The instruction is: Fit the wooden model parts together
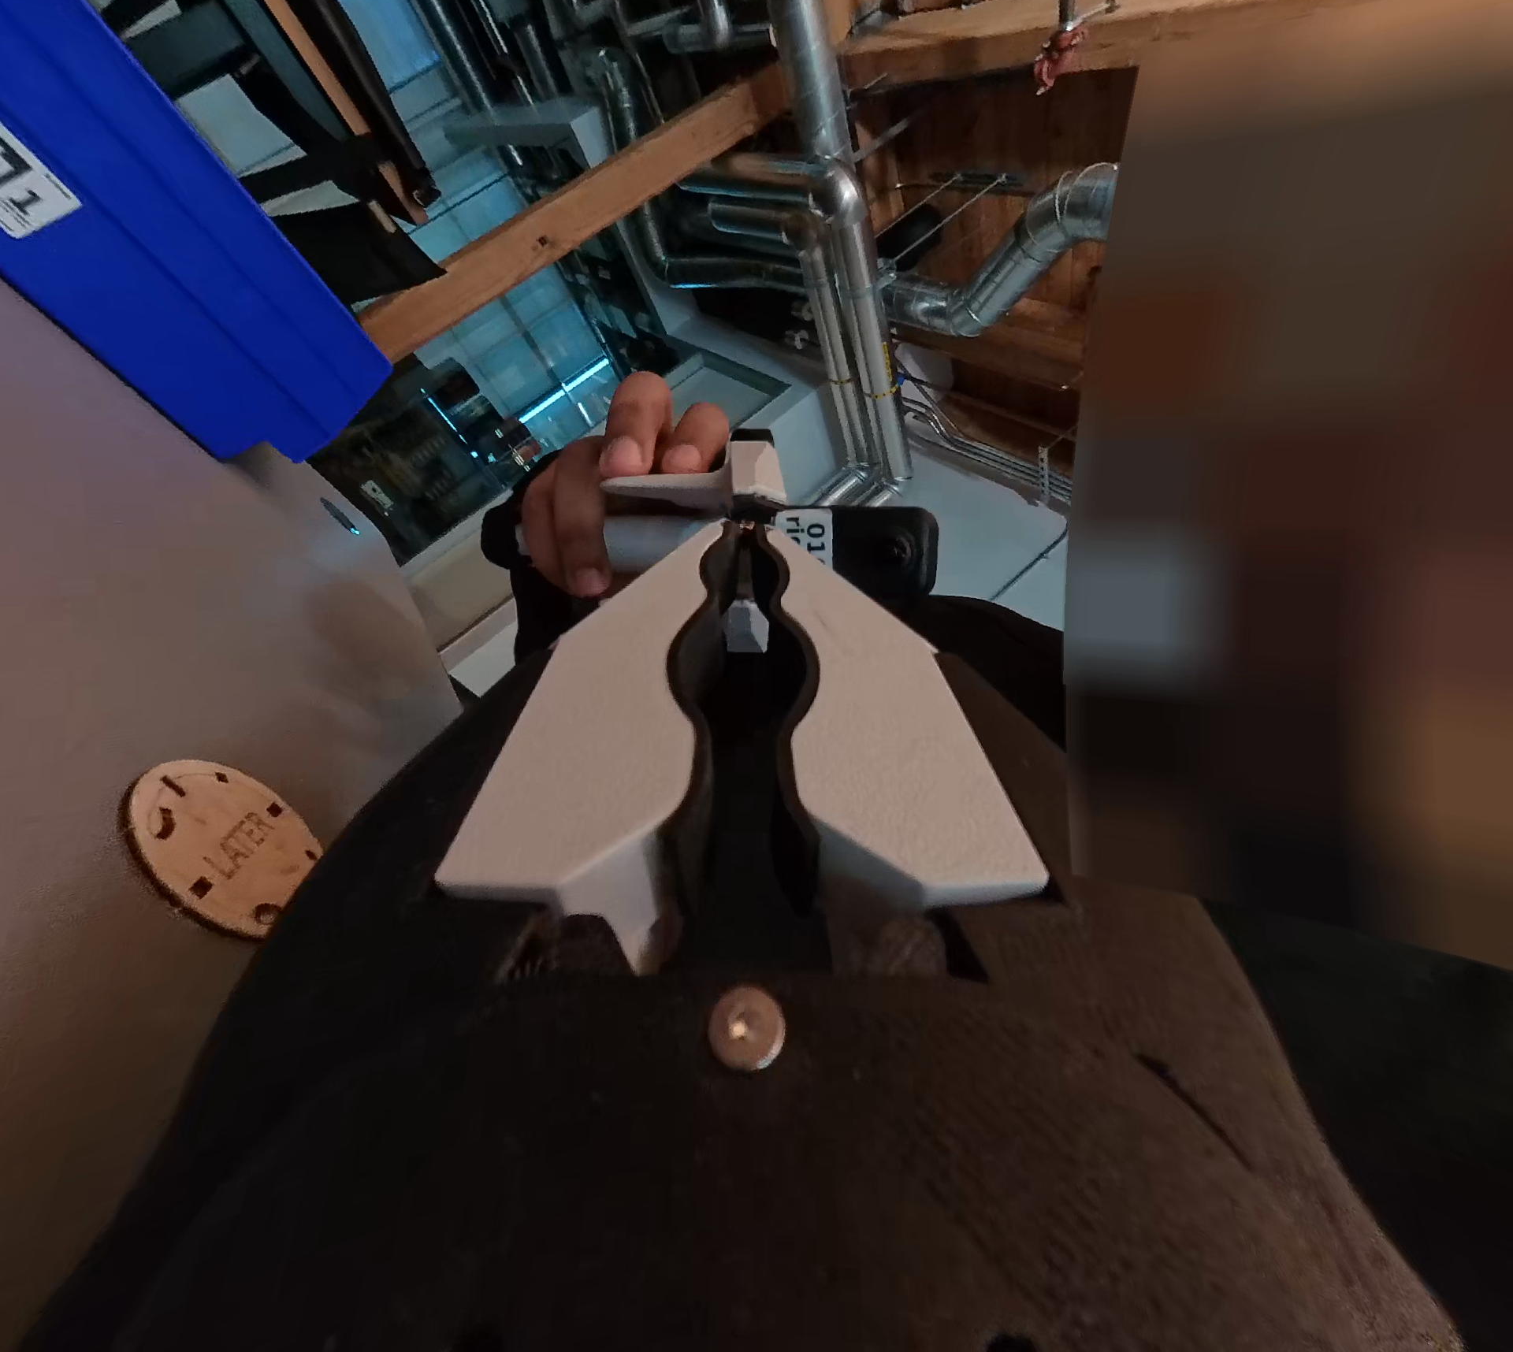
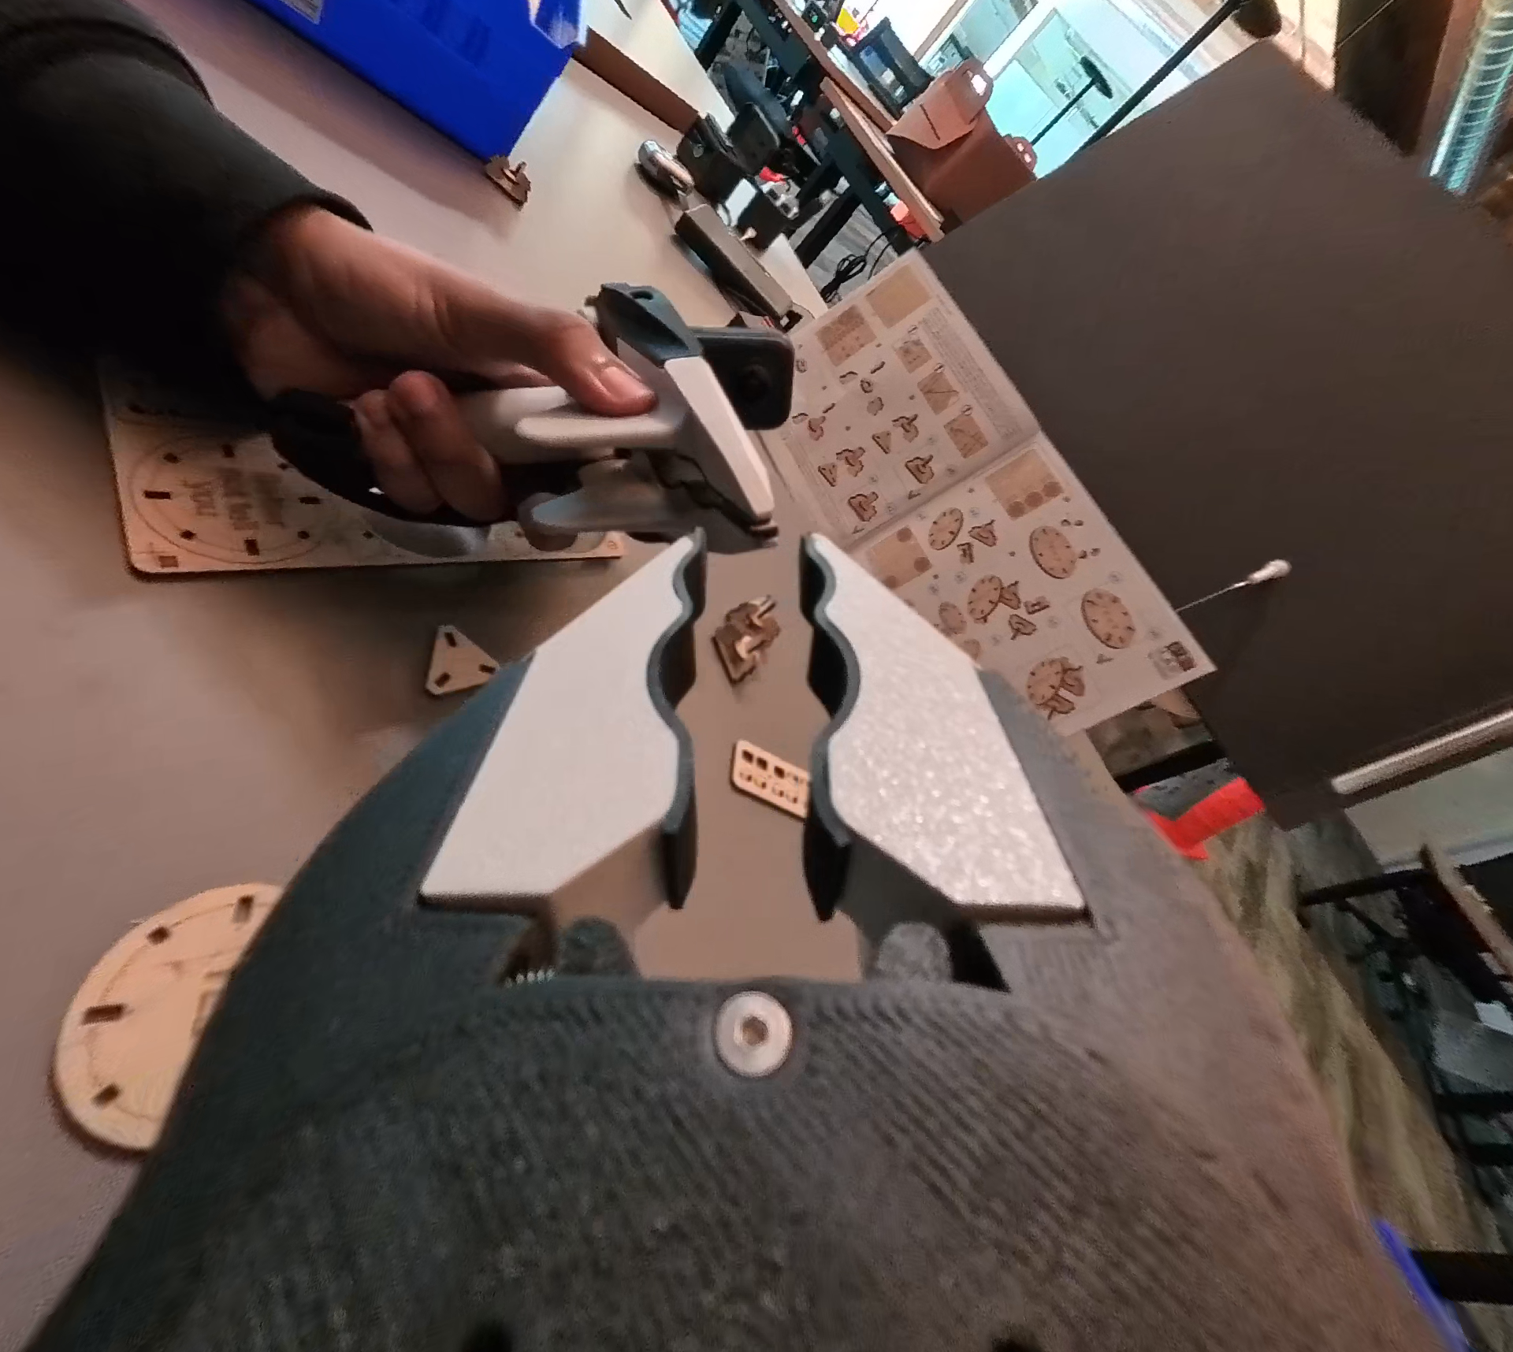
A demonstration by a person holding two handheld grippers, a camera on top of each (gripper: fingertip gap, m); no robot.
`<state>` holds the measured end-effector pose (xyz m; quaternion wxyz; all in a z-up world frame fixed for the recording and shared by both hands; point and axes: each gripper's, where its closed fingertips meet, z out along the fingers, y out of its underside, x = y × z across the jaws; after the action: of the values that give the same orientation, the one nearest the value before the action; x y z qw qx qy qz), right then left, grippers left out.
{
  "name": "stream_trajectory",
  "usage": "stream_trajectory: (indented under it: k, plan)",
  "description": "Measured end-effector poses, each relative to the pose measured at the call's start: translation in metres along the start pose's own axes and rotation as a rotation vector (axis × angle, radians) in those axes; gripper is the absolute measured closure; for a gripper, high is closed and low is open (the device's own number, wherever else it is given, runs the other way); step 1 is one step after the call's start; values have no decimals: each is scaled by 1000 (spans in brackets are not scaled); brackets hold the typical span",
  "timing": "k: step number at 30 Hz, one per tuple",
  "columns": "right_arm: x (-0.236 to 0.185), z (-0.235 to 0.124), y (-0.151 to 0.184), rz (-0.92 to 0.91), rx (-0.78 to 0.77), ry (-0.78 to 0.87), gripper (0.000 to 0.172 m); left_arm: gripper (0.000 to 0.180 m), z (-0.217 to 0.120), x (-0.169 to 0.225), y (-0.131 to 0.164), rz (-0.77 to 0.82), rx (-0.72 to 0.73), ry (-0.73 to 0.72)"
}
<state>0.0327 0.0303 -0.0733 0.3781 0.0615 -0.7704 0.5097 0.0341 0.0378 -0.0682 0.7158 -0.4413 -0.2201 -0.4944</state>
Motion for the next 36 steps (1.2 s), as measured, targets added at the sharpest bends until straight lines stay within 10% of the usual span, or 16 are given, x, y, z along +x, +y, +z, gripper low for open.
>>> stream_trajectory:
  k: [36]
  plan:
    - [-2,2,2,3,12,-63,166,178,2,-4,7,19,-66,-40]
